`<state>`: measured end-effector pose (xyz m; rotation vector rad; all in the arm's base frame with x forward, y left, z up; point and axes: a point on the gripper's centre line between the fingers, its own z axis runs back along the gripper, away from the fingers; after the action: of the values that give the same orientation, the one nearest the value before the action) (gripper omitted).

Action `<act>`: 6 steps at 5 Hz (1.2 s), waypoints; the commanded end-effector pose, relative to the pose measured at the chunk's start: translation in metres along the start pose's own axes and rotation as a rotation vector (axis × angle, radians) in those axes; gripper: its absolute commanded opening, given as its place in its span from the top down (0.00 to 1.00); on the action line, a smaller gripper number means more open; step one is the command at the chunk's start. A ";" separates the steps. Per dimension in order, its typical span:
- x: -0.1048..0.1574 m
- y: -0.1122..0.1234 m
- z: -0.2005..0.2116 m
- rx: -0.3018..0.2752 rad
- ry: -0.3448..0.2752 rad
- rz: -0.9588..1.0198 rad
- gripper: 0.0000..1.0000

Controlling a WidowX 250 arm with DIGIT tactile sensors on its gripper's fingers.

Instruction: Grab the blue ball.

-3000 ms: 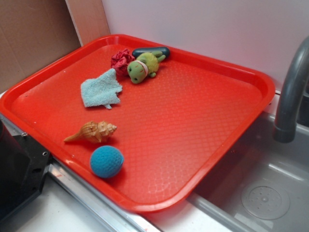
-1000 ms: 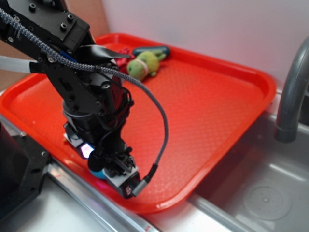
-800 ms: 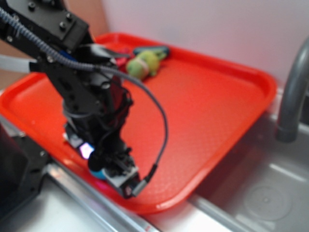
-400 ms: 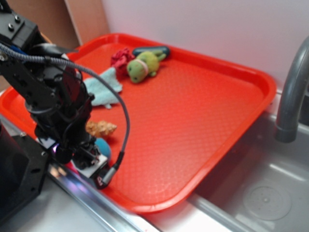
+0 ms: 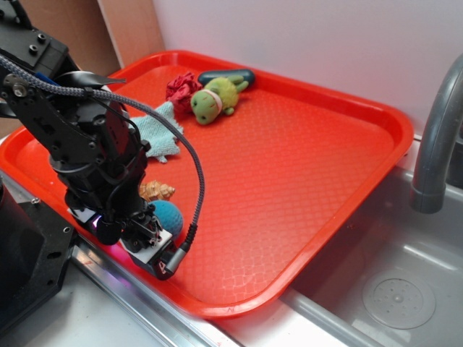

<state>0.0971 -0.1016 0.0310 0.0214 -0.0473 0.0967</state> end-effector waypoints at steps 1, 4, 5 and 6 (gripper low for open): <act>0.019 -0.004 0.018 -0.177 -0.008 -0.091 0.00; 0.039 -0.016 -0.009 -0.188 0.041 -0.092 0.00; 0.040 -0.019 -0.014 -0.178 0.062 -0.064 1.00; 0.040 -0.011 -0.001 -0.193 0.048 -0.065 1.00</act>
<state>0.1330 -0.1076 0.0288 -0.1560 0.0211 0.0286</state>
